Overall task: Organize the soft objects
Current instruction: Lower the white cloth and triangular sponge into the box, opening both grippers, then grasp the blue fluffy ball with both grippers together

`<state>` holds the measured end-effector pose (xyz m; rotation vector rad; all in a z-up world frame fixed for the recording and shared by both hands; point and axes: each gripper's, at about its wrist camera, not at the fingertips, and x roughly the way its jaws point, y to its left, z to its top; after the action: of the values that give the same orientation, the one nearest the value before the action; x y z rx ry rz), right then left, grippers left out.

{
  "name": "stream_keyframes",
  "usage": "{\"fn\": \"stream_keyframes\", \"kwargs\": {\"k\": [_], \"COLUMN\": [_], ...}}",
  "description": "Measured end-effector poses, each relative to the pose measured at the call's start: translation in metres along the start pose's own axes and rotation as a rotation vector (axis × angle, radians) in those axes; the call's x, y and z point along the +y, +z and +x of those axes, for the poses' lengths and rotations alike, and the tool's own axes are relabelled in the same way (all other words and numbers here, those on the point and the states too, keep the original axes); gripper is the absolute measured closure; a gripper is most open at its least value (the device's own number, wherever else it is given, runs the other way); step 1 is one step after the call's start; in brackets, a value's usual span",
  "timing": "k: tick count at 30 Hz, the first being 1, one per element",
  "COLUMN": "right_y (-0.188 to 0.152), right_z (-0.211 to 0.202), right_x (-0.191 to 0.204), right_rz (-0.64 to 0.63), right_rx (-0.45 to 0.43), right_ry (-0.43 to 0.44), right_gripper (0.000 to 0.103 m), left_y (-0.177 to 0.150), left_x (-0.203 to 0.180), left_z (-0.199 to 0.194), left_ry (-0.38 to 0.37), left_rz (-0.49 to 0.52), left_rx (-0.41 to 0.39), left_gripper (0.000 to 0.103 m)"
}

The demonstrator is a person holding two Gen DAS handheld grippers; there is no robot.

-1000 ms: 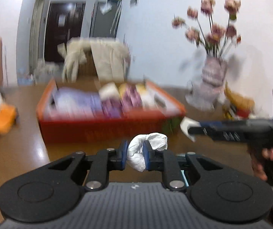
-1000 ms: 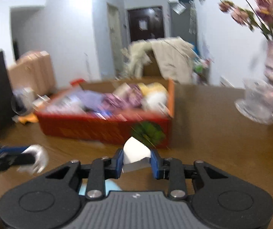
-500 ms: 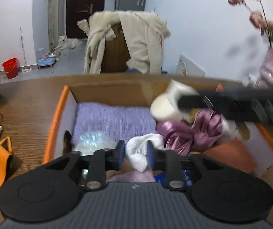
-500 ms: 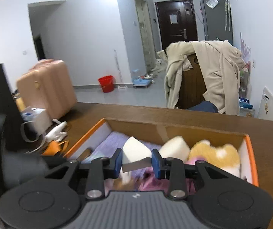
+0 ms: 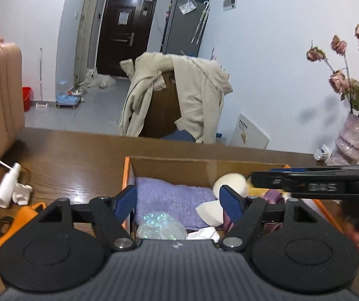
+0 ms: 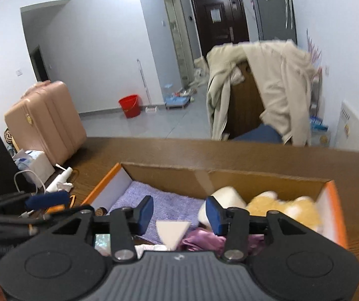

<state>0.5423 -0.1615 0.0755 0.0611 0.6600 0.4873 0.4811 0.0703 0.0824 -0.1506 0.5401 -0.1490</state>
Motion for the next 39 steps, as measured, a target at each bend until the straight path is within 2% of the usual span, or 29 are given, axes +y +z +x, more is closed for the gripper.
{"fn": "stream_keyframes", "kwargs": {"k": [2,5,9,12,17,22,25,28,32,35,39], "right_y": [-0.001,-0.009,-0.036,-0.074,-0.164,-0.236,-0.257,-0.263,-0.265,-0.264,-0.259], "right_z": [-0.034,-0.086,-0.156,-0.198,-0.241,-0.264,-0.272,-0.277,-0.273,-0.260,-0.235], "right_x": [-0.001,-0.002,0.000,0.002,0.010,0.015,0.014,0.013,0.006,-0.003,-0.020], "right_rz": [-0.018,-0.057,-0.117,-0.108,-0.048,0.061,0.088,0.091,0.119,0.156,0.225], "right_rx": [-0.026,-0.070,-0.108,-0.128,-0.114,-0.074,-0.052,-0.059,-0.073,-0.070,-0.052], "right_ry": [-0.012,-0.039,-0.089,-0.091,-0.063,-0.064,-0.045,-0.069,-0.048,-0.050,-0.035], "right_gripper": [0.056,0.046,0.043,0.039,0.038,0.038,0.038,0.038,0.038,0.040,0.046], "left_y": [0.003,0.000,-0.019,-0.050,-0.125,-0.186,-0.199,-0.197,-0.196,-0.197,-0.193], "left_x": [-0.005,-0.020,-0.044,-0.060,-0.084,-0.103,-0.109,-0.114,-0.122,-0.130,-0.139], "left_z": [-0.019,-0.052,-0.098,-0.133,-0.183,-0.215,-0.225,-0.228,-0.220,-0.198,-0.158], "left_ry": [-0.007,-0.015,-0.014,-0.013,-0.092,-0.121,-0.123,-0.109,-0.145,-0.180,-0.235], "left_rz": [0.028,0.072,0.139,0.160,0.151,0.145,0.157,0.159,0.157,0.156,0.160], "left_rx": [-0.020,-0.045,-0.069,-0.082,-0.049,0.006,0.026,0.011,0.020,0.053,0.093], "left_gripper": [0.026,0.022,0.020,0.017,0.014,0.013,0.013,0.013,0.013,0.013,0.015]}}
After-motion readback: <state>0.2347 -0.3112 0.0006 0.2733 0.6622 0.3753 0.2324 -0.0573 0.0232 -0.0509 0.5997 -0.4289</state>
